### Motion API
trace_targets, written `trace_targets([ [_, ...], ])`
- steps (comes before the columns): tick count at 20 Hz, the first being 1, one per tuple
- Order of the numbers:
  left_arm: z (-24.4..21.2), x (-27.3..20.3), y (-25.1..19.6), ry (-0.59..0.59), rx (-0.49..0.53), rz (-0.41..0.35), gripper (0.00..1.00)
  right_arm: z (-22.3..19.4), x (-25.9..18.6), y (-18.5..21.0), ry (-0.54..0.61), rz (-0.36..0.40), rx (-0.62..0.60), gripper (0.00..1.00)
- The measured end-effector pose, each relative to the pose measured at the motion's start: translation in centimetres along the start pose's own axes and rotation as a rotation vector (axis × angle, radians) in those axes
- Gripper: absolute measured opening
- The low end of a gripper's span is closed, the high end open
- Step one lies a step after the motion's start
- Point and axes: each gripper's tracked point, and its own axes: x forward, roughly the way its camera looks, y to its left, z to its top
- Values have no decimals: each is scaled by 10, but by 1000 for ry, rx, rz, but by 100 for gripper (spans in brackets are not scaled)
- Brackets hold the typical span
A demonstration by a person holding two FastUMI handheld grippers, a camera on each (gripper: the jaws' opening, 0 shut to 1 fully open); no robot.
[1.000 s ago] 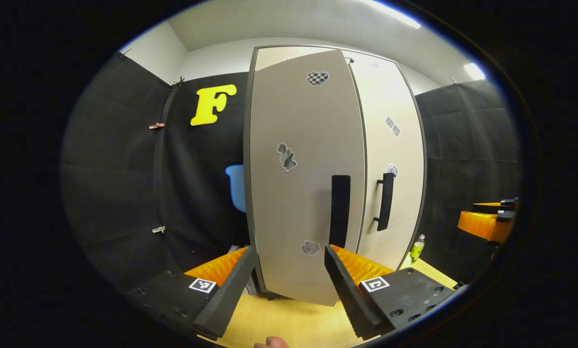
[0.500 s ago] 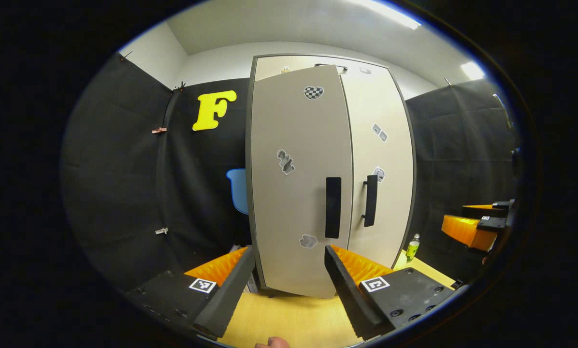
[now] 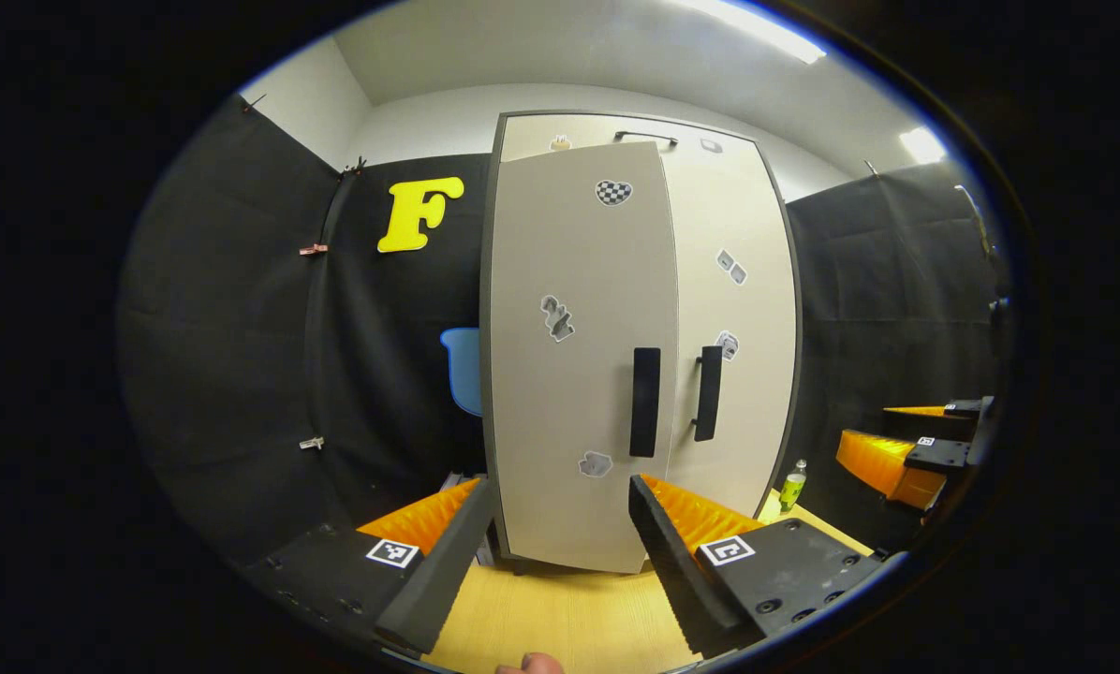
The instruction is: Grab one shoe with the right hand and put it into the shoe cabinet, grab the other shoe with the left hand and put it into the shoe cabinet; then close the right door with the right hand and the left door with the left hand.
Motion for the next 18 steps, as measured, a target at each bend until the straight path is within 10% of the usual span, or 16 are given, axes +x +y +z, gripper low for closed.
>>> trace_targets([
  [18, -6, 13, 3, 23, 4, 3, 93, -3, 1, 5, 6, 12, -7, 98],
])
